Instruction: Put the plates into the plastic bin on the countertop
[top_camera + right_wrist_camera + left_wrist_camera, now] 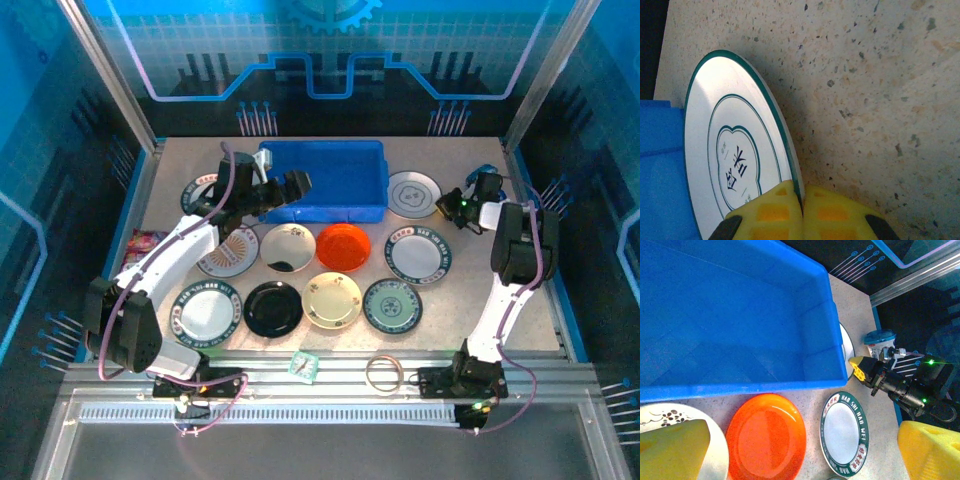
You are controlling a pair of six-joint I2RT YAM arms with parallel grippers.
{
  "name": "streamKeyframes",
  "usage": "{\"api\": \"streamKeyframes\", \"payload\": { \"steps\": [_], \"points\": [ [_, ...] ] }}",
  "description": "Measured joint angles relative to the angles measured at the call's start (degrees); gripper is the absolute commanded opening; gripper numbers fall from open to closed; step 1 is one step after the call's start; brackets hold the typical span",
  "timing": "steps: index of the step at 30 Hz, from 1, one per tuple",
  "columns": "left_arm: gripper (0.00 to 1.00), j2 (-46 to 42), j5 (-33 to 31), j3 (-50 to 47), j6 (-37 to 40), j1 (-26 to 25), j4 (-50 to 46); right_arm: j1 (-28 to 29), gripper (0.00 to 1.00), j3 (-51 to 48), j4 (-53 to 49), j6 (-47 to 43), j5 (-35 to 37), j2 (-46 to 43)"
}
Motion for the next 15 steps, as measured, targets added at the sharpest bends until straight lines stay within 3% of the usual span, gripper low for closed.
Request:
{"api": "streamKeyframes", "payload": {
  "steps": [7, 15],
  "points": [
    [0.97, 0.00, 0.00, 0.00, 0.02, -0.37, -0.04, -0.26, 0.00, -1.88, -3.80, -0.02, 3.74, -5.77],
    [0.96, 0.33, 0.02, 0.02, 0.04, -1.27, -0.02, -1.99, 0.00, -7.56, -6.84, 0.50, 9.33, -19.61]
  ]
}}
